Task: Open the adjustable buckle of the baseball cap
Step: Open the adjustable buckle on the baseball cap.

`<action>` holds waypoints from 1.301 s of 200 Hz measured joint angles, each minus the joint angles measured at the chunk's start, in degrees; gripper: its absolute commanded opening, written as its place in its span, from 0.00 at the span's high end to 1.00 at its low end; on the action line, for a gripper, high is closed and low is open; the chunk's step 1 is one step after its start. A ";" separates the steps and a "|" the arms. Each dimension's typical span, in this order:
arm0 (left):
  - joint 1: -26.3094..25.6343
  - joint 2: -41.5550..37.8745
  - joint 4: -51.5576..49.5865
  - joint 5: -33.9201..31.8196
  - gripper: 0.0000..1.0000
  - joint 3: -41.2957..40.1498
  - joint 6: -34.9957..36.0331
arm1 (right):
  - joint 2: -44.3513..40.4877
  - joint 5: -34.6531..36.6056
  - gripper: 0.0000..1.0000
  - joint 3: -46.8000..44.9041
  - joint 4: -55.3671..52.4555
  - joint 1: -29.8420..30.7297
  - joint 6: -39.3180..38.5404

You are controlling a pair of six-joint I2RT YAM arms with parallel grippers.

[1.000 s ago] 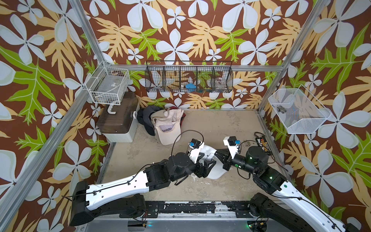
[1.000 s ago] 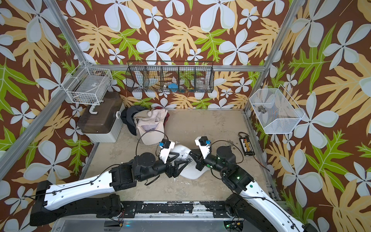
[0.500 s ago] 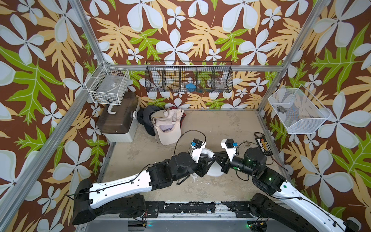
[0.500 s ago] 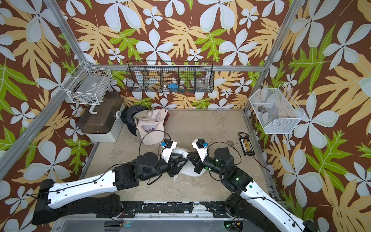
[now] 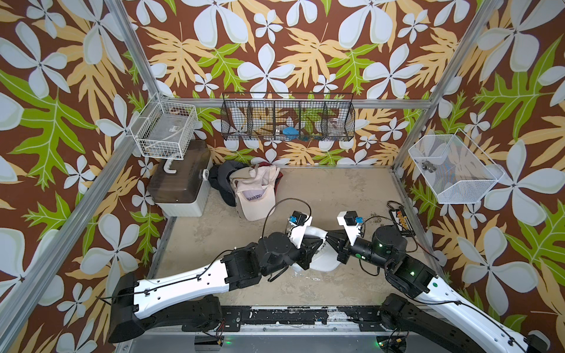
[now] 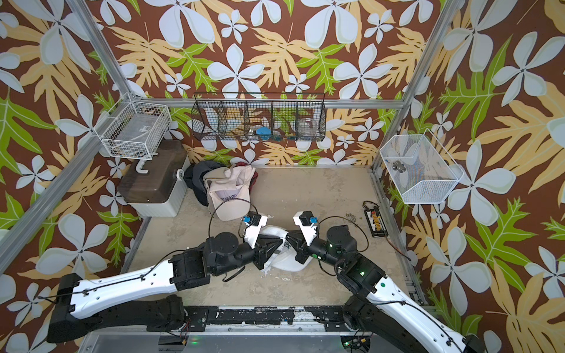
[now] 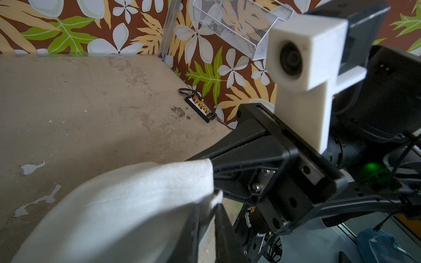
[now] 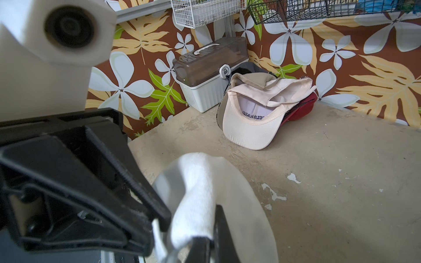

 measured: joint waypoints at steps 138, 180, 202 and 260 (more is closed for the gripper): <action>-0.15 -3.41 1.77 0.26 1.00 -3.91 -0.48 | 1.95 4.50 1.00 2.54 -1.31 -0.02 1.09; -0.15 -5.81 1.84 -0.13 1.00 -7.54 -1.31 | 2.21 7.06 1.00 6.19 -3.58 -0.04 0.83; -0.15 -7.61 2.93 -1.57 1.00 -10.32 -1.60 | 2.36 7.26 1.00 8.22 -5.46 0.02 -0.42; -0.15 -7.17 2.27 -2.82 0.95 -11.78 -2.86 | 4.09 7.34 1.00 11.32 -6.82 0.00 -0.48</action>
